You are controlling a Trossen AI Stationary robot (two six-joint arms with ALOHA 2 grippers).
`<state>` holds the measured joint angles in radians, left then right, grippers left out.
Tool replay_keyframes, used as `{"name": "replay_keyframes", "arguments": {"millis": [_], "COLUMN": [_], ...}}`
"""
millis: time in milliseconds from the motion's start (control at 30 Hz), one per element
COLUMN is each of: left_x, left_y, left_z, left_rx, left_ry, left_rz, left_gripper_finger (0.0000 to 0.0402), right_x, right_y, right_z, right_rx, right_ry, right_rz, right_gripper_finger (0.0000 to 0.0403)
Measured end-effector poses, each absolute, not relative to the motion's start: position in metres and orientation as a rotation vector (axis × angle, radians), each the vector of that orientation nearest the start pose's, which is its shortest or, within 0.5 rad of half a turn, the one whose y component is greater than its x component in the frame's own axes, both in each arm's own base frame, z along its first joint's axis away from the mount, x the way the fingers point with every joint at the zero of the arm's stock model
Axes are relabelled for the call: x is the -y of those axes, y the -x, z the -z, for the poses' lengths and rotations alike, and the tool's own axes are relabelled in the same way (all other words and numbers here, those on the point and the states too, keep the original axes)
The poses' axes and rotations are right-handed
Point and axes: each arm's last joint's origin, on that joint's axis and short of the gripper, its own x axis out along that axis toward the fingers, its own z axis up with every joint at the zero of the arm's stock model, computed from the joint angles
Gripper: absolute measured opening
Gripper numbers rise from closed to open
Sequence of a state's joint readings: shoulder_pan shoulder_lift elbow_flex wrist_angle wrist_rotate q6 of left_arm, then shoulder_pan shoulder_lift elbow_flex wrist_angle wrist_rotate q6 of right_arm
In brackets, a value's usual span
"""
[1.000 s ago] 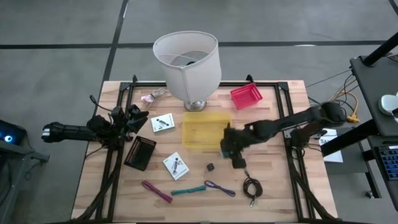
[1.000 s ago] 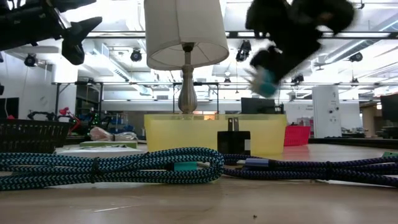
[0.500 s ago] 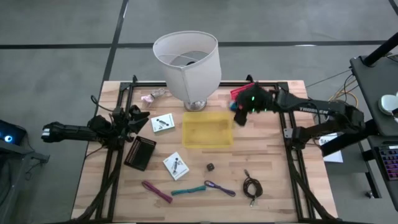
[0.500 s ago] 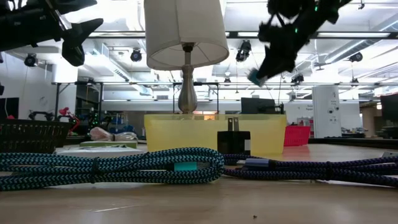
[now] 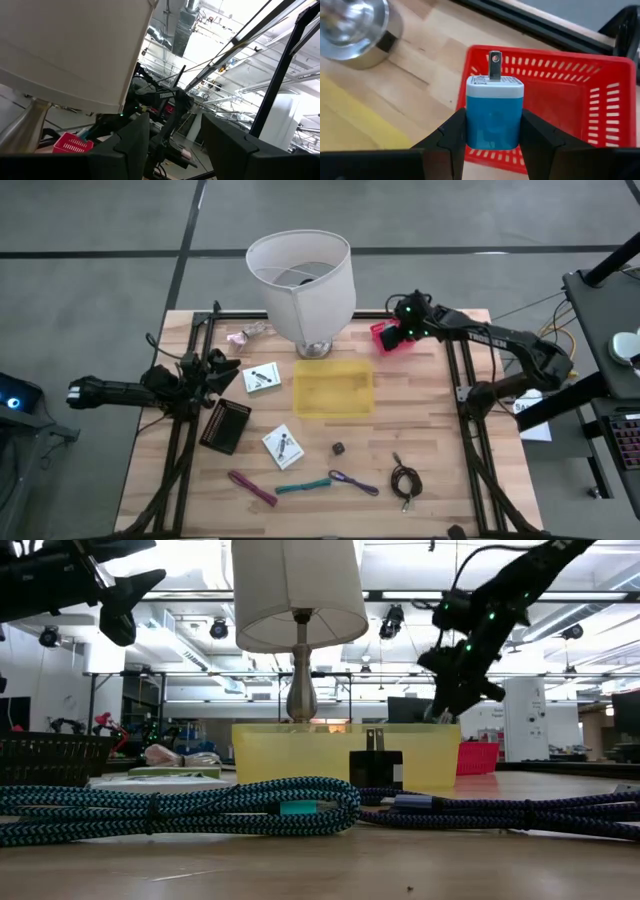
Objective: Pick and place items into bin
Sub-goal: Put the blue charger adapter into the red bin, then put the black charger adapter into the red bin
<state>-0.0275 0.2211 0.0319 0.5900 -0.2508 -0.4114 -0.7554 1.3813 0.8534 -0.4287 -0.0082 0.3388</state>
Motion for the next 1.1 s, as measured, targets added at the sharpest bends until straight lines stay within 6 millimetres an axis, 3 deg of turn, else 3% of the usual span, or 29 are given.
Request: {"name": "replay_keyframes", "arguments": {"millis": [400,633,767,967,1100], "left_x": [-0.004,-0.004,-0.004,-0.004,-0.004], "left_y": [-0.103,-0.103,-0.103,-0.103,-0.103], "left_z": [-0.212,-0.211,-0.211,-0.211,-0.212], "left_rx": [0.438,0.437,0.437,0.437,0.438], "left_ry": [0.46,0.46,0.46,0.46,0.46], "left_rz": [-0.136,-0.136,-0.136,-0.136,-0.136], "left_gripper_finger": [0.0164,0.0164,0.0164,0.0164,0.0164], "right_x": [0.199,0.199,0.198,0.195,0.188], "right_y": [-0.212,-0.211,-0.21,-0.208,-0.207], "right_z": [-0.19,-0.194,-0.196,-0.201,-0.21], "right_rx": [-0.883,-0.874,-0.868,-0.859,-0.83], "right_ry": [-0.698,-0.686,-0.684,-0.703,-0.771], "right_rz": [0.849,0.857,0.857,0.827,0.682], "right_gripper_finger": [0.013,0.0221,0.0248,0.0248,0.0238]}}
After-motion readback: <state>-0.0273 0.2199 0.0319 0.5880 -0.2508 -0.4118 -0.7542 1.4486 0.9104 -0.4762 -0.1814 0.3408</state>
